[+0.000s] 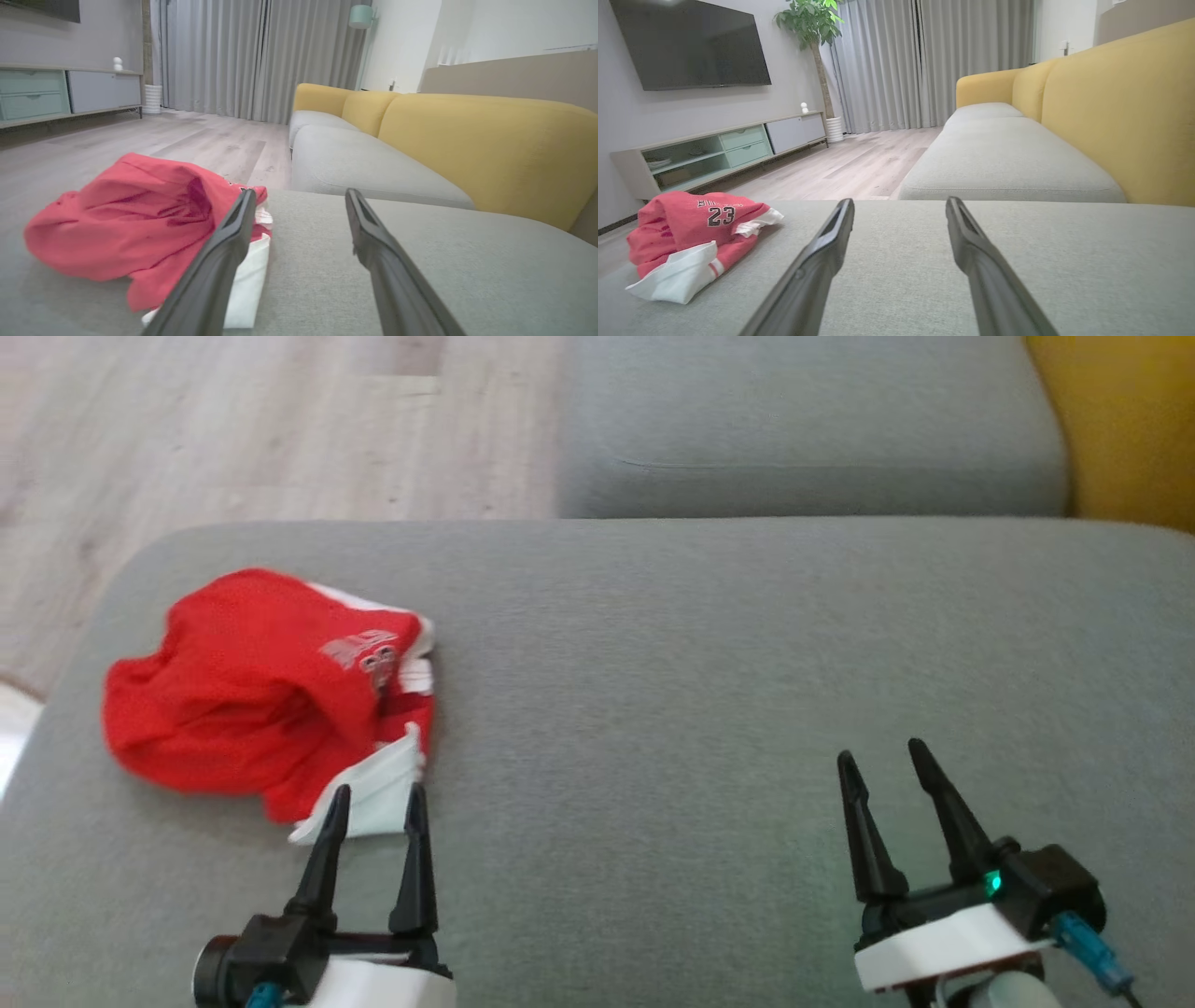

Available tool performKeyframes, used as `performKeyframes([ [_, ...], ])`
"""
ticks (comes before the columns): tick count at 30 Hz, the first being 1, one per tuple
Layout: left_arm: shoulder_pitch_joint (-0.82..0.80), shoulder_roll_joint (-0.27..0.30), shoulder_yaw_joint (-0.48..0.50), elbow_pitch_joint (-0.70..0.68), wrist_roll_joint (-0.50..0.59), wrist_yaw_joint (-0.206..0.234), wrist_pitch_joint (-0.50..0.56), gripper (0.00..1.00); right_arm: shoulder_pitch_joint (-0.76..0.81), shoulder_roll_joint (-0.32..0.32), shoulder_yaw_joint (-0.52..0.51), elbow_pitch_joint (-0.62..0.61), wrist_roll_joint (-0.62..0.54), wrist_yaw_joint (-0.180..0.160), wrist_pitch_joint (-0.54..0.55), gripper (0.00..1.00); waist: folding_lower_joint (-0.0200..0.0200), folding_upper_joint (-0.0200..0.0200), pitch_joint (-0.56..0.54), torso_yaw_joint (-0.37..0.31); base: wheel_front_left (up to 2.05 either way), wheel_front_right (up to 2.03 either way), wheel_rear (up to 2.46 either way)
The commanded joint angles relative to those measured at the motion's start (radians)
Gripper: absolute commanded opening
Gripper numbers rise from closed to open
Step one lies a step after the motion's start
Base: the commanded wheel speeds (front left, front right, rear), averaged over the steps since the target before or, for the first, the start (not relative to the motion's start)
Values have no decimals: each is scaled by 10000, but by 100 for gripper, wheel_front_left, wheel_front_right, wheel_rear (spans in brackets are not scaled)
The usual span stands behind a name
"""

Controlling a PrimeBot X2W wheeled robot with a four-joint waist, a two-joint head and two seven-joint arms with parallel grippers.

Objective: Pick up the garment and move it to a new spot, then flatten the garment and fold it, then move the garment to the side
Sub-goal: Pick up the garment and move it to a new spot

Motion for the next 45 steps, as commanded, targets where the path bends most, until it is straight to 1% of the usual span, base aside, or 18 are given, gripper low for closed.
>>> performKeyframes([
  [1, -435, -59, 395, -263, 116, 75, -93, 100, -160, -96, 290, -366, 113, -7, -109, 100, 0, 0, -114, 435, 0, 0, 0],
  [11, -150, -60, 954, -432, 231, 65, -93, 100, -45, -96, 815, -390, 386, -7, -109, 100, 0, 0, -310, 1651, 0, 0, 0],
  [19, -63, -60, 1154, -644, 519, 10, -93, 100, 21, -96, 1041, -429, 646, -7, -109, 100, 0, 0, -428, 2192, 0, 0, 0],
  [24, 1, -60, 1298, -679, 523, 16, -93, 100, 60, -96, 1090, -411, 652, -7, -109, 100, 0, 0, -422, 2305, 0, 0, 0],
  [28, 1, -60, 1467, -679, 513, 2, -93, 100, 51, -96, 1120, -381, 619, -7, -109, 100, 0, 0, -373, 2265, 0, 0, 0],
  [32, -304, -54, 1987, -623, 718, -163, -93, 100, -96, -96, 1043, -675, 592, -7, -109, 100, 0, 0, -193, 1976, 0, 0, 0],
  [36, -1084, 378, 2410, -305, 1082, -645, -93, 100, -292, -96, 989, -836, 434, -7, -109, 100, 0, 0, 107, 1590, 0, 0, 0],
  [39, -2144, 925, 2423, 312, 1279, -975, -93, 100, -491, -96, 833, -997, 357, -7, -109, 100, 0, 0, 512, 1303, 0, 0, 0],
  [42, -3551, 1577, 2125, 1554, 1449, -1197, 6, 100, -710, -96, 626, -1096, 337, -7, -109, 100, 0, 0, 901, 1072, 0, 0, 0],
  [45, -5035, 2161, 1539, 2858, 1468, -1344, 912, 100, -878, -96, 523, -1141, 289, -7, -109, 100, 0, 0, 1258, 853, 0, 0, 0],
])
